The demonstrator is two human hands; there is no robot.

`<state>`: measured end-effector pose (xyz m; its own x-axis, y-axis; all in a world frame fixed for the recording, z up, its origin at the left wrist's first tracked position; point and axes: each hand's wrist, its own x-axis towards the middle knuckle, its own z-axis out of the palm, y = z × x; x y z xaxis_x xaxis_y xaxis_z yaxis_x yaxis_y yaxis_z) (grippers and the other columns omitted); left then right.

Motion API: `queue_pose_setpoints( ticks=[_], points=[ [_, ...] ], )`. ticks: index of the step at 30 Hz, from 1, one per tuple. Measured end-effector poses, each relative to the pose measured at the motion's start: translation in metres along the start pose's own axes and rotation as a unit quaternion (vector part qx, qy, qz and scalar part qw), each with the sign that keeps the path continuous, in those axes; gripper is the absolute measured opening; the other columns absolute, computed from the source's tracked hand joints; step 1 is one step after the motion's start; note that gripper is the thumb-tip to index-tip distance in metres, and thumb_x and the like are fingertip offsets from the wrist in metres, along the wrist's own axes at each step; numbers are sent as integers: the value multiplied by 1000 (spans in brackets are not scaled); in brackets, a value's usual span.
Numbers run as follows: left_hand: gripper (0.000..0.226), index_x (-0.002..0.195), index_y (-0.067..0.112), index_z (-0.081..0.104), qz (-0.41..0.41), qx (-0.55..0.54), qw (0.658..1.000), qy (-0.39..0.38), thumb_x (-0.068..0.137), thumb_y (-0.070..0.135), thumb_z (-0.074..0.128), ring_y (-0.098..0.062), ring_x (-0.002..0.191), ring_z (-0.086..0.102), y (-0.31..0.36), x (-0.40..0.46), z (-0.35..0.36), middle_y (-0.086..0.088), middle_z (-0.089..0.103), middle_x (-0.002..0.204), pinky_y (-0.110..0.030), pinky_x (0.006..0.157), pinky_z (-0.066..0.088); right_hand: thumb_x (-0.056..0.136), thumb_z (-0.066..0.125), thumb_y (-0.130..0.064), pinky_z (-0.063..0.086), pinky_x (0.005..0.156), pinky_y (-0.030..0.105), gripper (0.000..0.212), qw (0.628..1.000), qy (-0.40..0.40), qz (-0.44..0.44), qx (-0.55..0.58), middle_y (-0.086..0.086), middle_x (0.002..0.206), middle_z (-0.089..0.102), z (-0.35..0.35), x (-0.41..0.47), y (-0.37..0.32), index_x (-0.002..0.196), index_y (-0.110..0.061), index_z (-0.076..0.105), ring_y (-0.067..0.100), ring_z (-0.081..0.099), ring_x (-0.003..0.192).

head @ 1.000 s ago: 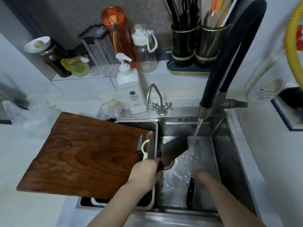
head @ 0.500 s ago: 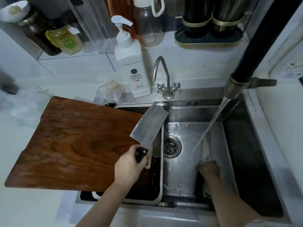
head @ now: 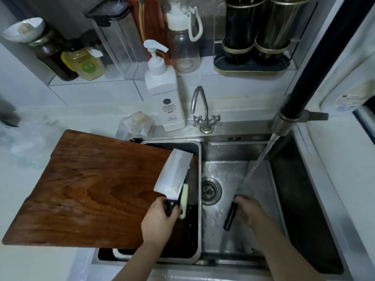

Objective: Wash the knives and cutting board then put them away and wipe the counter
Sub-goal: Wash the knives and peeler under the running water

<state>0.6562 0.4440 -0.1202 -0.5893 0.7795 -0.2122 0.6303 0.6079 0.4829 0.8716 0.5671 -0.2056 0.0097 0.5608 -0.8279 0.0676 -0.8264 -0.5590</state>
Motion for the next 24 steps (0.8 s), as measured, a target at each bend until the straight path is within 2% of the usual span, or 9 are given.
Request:
queue_pose_setpoints(
  ticks=[2,4,8,11,15,18,21,23,24],
  points=[
    [35,113,19,56,-10,5,1000,-17,85,41,61,-14,95,59,1,-2,0,8,58,97,-25,68,42,88,51,-7,41,46,19,16,999,-41,17,19,2,48,59,-1,-11,-12,74,-13,56,17,52,50],
    [35,111,19,56,-10,10,999,-35,84,41,62,-17,98,60,3,-2,2,4,62,102,-28,70,45,91,46,-10,43,46,19,18,996,-66,21,53,-3,44,62,-3,-20,-21,76,-13,57,15,59,44],
    [32,106,15,56,-15,17,998,-54,85,37,63,-22,101,58,12,3,5,-4,64,105,-33,78,49,90,44,-9,51,42,19,17,989,-102,24,101,2,52,67,-7,-42,-38,81,-6,59,11,64,43],
    [41,116,11,54,-19,56,996,-69,85,36,64,-26,109,53,16,5,2,-9,58,114,-35,86,46,90,46,-10,52,42,20,19,983,-118,30,134,4,50,66,-10,-60,-53,77,-4,58,12,63,42],
    [50,132,13,47,8,92,995,-42,89,36,58,-27,120,43,31,2,-4,-11,47,127,-35,97,41,87,50,-12,55,46,24,16,982,-122,22,145,9,57,68,-14,-79,-74,84,0,61,19,65,46],
    [44,130,13,51,57,57,995,-52,91,32,54,-27,123,42,58,2,-5,-11,48,128,-34,100,39,87,49,-12,53,42,25,17,979,-118,9,169,14,58,66,-20,-88,-92,96,0,57,23,64,45],
    [33,120,12,59,106,10,989,-107,91,27,56,-25,114,53,92,-1,0,-10,56,120,-30,95,41,87,48,-10,53,42,24,17,969,-131,16,208,17,56,64,-32,-98,-104,100,1,51,22,61,40],
    [26,113,12,63,96,-80,982,-143,91,23,58,-22,104,60,114,-5,5,-7,63,113,-25,89,44,89,46,-12,52,41,23,19,959,-156,32,236,19,65,61,-42,-106,-107,102,3,48,22,60,43],
    [23,111,11,63,63,-147,974,-159,91,22,59,-21,96,62,126,-7,9,-5,65,106,-25,84,47,92,44,-14,52,40,23,21,954,-167,39,246,20,68,60,-49,-109,-106,102,4,48,22,61,44]
  ],
)
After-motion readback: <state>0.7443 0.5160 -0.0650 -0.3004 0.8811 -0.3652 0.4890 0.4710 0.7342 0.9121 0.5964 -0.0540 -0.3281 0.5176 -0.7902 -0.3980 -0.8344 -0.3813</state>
